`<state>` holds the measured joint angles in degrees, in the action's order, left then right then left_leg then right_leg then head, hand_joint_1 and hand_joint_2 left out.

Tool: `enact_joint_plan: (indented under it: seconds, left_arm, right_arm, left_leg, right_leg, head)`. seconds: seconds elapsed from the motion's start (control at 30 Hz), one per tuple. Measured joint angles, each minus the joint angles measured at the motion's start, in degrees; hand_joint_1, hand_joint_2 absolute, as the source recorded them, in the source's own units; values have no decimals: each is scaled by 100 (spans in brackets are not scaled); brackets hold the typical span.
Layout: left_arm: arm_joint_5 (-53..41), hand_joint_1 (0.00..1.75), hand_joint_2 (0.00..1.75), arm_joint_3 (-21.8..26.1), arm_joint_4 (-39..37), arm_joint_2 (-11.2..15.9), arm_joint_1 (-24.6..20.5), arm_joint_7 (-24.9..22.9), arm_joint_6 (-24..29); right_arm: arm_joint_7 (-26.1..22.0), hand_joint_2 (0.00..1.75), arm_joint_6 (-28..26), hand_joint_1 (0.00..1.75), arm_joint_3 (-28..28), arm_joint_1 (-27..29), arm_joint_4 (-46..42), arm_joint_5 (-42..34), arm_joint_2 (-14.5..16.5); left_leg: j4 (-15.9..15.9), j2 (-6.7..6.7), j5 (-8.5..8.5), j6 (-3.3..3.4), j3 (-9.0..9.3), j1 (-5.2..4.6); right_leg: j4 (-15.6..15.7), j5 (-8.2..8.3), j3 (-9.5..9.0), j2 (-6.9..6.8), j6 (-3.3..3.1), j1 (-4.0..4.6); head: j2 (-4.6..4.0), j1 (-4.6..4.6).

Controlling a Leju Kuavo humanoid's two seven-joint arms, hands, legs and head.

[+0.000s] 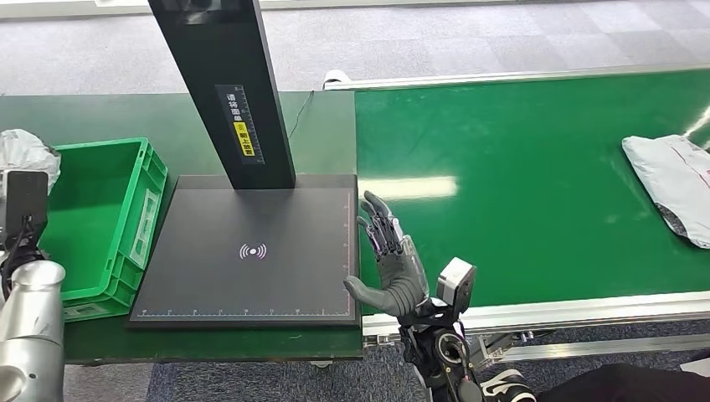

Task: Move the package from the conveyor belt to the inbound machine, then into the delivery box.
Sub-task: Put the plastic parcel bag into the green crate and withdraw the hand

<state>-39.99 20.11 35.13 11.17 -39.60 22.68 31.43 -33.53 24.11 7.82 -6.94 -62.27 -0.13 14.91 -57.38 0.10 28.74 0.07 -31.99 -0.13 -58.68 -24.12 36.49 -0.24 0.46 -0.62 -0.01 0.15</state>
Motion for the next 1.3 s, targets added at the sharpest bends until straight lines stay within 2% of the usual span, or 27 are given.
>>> enact_joint_plan:
  seconds: [0.07,0.27,0.57,0.77,0.9,1.0,1.1,1.2,1.3]
  left_arm:
    - [75,0,175,4,7,-51,38,98,-96]
    - [643,0,175,71,382,-265,292,517,-533]
    - [1000,0,175,96,946,-487,532,674,-774]
    - [1637,0,175,95,1711,-645,926,792,-1111]
    - [2467,0,175,17,2653,-884,1478,1106,-1336]
    - [2943,0,175,-258,3713,-1168,2141,1329,-1347]
    - [3087,0,175,-763,4556,-1411,2805,1373,-1472]
    - [3006,0,175,-1442,4986,-1625,3375,1317,-1717]
    - [2937,0,175,-2103,5061,-1831,3831,1268,-2004]
  right_arm:
    - [0,175,0,0,0,8,0,0,0]
    - [5,175,0,0,-5,36,0,0,1]
    - [7,175,-13,0,-9,60,0,0,2]
    - [9,175,-55,0,-27,86,-1,1,3]
    - [32,175,-85,0,-87,150,-31,20,9]
    - [51,175,-113,0,-140,220,-80,28,9]
    - [54,175,-167,0,-165,268,-97,53,9]
    - [54,175,-450,0,-168,285,-96,273,22]
    - [52,175,-1009,0,-156,284,-80,644,69]
  left_leg:
    - [0,0,0,0,0,0]
    - [0,0,1,0,-4,0]
    - [0,0,1,-1,-5,0]
    - [0,1,2,-1,-6,0]
    - [0,3,6,-2,-6,-1]
    - [0,4,13,0,-6,-1]
    - [0,3,19,3,-7,-4]
    - [0,1,23,5,-8,-6]
    - [0,1,26,4,-8,-6]
  right_leg:
    - [0,0,0,0,0,0]
    - [1,0,5,1,0,0]
    - [1,0,5,1,0,1]
    - [1,0,7,2,0,1]
    - [4,-1,8,4,0,0]
    - [9,-4,7,5,3,0]
    - [11,-10,6,5,10,-3]
    - [12,-11,4,4,12,-5]
    - [12,-11,4,5,12,-5]
  head:
    - [-1,-1]
    - [-1,0]
    - [0,0]
    - [-1,-1]
    - [-1,0]
    - [-1,-1]
    - [-1,-1]
    - [0,0]
    - [-1,-2]
